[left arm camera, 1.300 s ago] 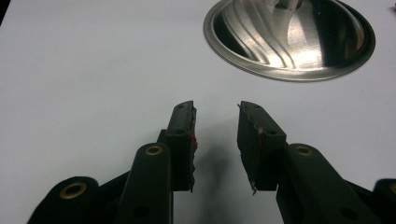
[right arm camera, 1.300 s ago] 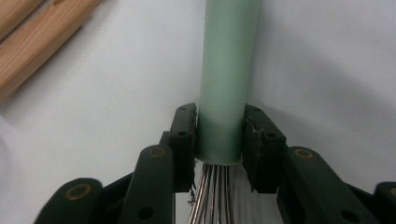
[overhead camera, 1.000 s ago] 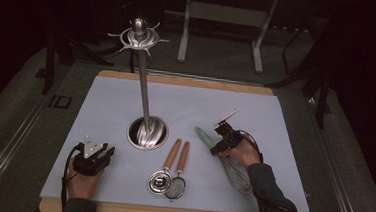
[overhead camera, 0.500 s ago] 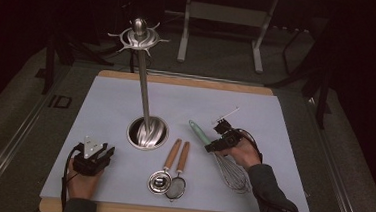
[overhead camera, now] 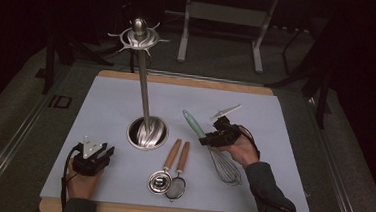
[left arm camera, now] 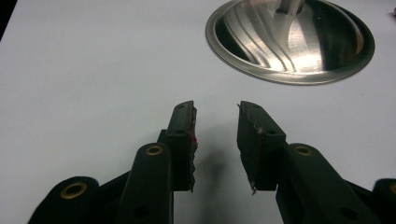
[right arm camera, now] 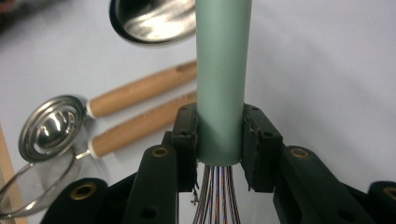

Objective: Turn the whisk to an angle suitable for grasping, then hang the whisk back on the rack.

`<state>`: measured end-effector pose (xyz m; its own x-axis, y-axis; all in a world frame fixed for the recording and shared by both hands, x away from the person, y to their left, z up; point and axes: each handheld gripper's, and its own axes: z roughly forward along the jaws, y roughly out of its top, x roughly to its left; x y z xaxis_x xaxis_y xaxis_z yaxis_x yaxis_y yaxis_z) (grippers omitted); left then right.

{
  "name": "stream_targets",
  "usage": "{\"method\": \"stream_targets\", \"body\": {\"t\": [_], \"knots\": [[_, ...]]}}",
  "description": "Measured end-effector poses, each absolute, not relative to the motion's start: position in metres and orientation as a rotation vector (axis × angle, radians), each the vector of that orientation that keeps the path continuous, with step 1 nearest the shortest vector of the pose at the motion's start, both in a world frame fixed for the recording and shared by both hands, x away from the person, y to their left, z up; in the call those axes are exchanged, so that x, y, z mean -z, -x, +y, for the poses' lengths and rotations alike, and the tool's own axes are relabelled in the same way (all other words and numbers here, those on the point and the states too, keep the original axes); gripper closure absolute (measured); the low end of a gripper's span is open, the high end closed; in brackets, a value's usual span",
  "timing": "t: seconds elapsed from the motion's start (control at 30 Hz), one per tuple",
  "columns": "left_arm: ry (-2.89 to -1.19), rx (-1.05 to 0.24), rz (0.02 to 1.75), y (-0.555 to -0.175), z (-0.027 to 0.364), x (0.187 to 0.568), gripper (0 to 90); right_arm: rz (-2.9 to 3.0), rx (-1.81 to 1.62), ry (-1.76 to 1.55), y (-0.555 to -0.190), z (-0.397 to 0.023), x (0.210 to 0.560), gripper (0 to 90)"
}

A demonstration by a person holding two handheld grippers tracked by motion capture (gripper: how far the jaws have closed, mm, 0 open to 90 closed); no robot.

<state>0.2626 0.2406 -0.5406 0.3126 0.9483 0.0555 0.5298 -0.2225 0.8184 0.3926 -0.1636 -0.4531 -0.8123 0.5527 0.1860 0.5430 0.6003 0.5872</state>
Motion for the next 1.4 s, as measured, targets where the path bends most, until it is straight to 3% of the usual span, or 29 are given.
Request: {"method": "stream_targets", "body": {"t": [1.4], "knots": [[-1.86,-0.748,1.311,-0.262,0.242,0.541,67.6,2.554,-1.208,-0.631,-0.366,-0.128,0.381,69.1]]}}
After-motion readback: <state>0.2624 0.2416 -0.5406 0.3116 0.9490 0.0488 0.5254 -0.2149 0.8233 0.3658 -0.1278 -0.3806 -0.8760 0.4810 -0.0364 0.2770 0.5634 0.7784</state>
